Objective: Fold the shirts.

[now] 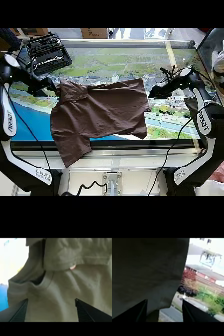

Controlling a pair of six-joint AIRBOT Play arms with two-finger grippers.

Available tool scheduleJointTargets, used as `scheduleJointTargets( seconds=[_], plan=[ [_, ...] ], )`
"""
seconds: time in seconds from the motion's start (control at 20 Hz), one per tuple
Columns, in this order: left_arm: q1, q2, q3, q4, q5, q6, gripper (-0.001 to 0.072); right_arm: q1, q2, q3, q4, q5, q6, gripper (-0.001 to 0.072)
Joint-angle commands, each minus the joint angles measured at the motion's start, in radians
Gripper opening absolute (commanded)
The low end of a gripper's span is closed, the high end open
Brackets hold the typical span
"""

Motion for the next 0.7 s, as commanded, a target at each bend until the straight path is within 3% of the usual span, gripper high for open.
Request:
scheduleJointTargets(
  seconds=[0.0,0.15,0.3,0.65],
  plan=[
    [0.083,0.152,-0.172,-0.061,-0.029,0.023,0.0694,-0.005,0.071,-0.09,0.004,0.046,-0.018,0.0437],
    [0.145,0.284,-0.404,-0.06,-0.028,0.053,0.0694,-0.018,0.175,-0.215,0.003,0.036,-0.032,0.0437],
    [0.157,0.389,-0.627,0.001,-0.09,0.145,0.0694,-0.039,0.283,-0.383,0.033,0.0,-0.065,0.0437],
    [0.157,0.471,-0.914,0.125,0.042,0.111,0.0694,-0.111,0.446,-0.708,0.192,-0.061,-0.188,0.0438]
  ],
)
